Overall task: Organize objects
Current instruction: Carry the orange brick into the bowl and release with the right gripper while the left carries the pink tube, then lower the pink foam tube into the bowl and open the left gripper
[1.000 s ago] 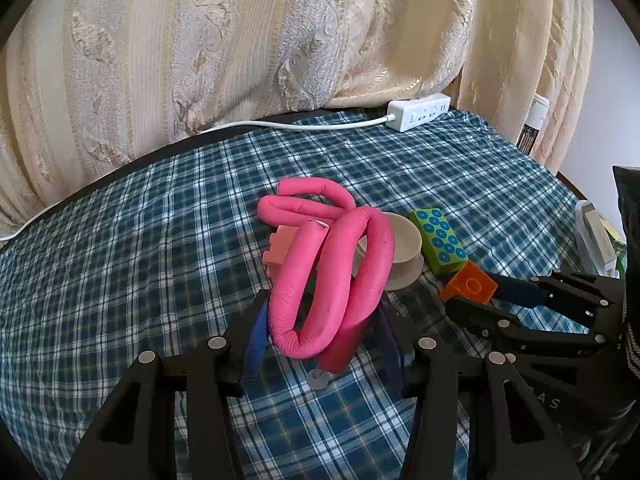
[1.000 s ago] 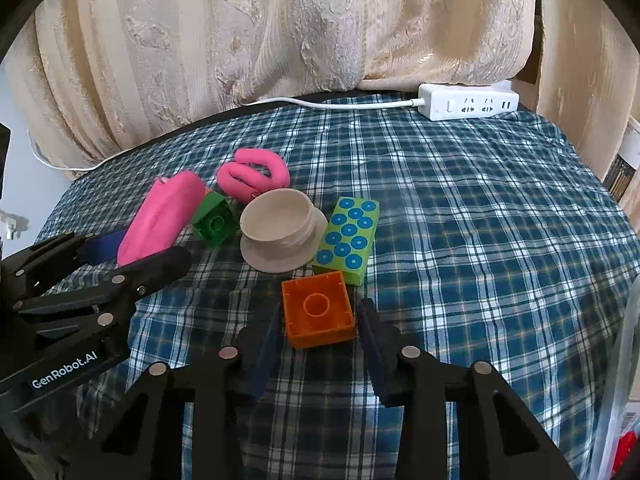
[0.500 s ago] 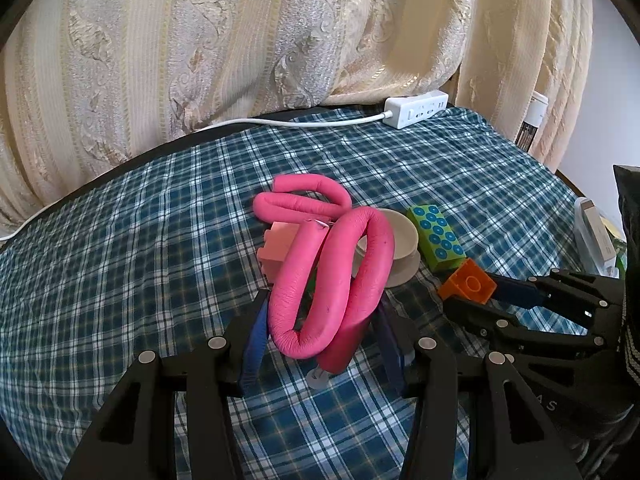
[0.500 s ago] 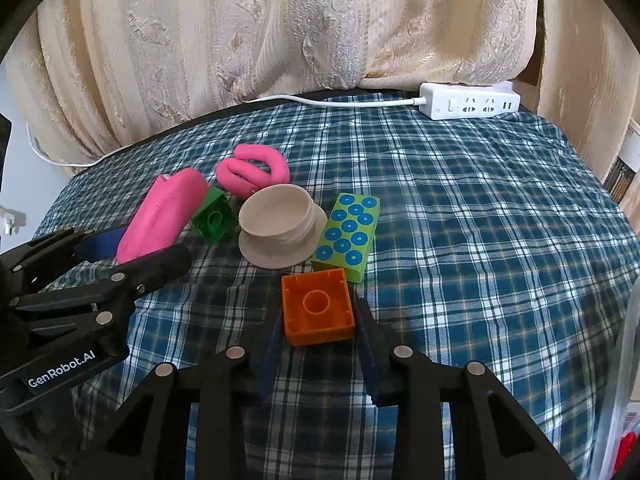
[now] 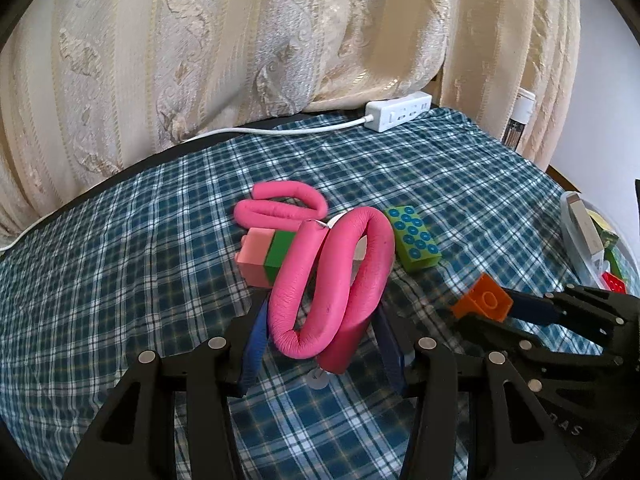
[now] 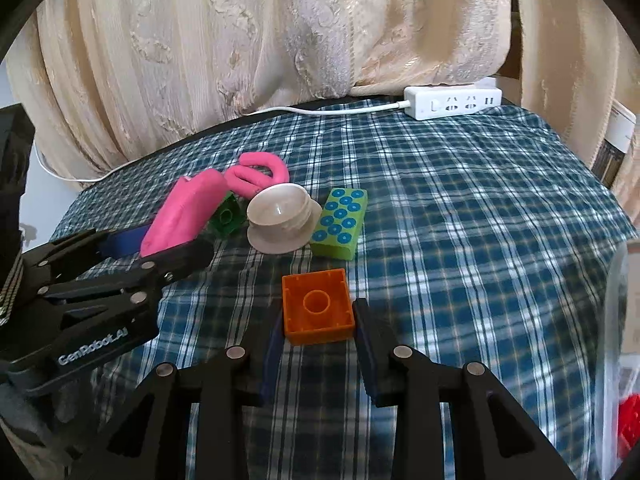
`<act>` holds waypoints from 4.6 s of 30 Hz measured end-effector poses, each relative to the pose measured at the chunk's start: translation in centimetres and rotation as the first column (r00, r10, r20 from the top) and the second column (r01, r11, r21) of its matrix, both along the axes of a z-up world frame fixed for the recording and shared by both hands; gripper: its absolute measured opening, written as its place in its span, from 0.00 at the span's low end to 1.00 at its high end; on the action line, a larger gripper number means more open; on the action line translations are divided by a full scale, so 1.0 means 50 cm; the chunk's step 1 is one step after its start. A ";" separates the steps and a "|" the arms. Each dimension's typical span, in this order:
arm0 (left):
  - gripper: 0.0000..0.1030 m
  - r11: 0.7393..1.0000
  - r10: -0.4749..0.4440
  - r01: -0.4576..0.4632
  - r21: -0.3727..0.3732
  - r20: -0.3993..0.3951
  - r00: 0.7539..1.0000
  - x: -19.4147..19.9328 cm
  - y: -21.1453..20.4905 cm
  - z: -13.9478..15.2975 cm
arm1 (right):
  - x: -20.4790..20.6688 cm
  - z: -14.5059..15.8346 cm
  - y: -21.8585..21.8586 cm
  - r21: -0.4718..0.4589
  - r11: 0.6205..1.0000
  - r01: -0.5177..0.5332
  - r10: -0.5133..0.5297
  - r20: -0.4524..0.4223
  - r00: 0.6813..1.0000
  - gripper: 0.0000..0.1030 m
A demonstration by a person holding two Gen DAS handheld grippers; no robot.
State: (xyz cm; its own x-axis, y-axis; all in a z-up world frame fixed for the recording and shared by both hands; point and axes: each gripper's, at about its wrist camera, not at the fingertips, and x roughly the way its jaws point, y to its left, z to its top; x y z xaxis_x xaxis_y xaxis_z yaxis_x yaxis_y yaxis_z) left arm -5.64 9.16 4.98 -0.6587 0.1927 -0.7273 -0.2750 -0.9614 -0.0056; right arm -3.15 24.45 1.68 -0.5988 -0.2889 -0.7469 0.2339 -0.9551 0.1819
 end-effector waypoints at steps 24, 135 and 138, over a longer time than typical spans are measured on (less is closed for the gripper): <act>0.50 0.998 -0.058 0.059 0.014 -0.026 0.998 0.056 0.049 0.041 | 0.134 0.062 0.082 -0.036 0.997 0.074 -0.076 -0.064 0.995 0.34; 0.63 0.856 -0.515 0.517 -0.019 0.064 0.855 0.164 0.625 0.029 | 0.312 0.037 0.607 -0.182 0.808 0.561 -0.585 -0.126 0.801 0.59; 0.63 0.852 -0.521 0.523 -0.022 0.067 0.851 0.173 0.618 0.026 | 0.313 0.037 0.607 -0.182 0.808 0.560 -0.584 -0.126 0.802 0.59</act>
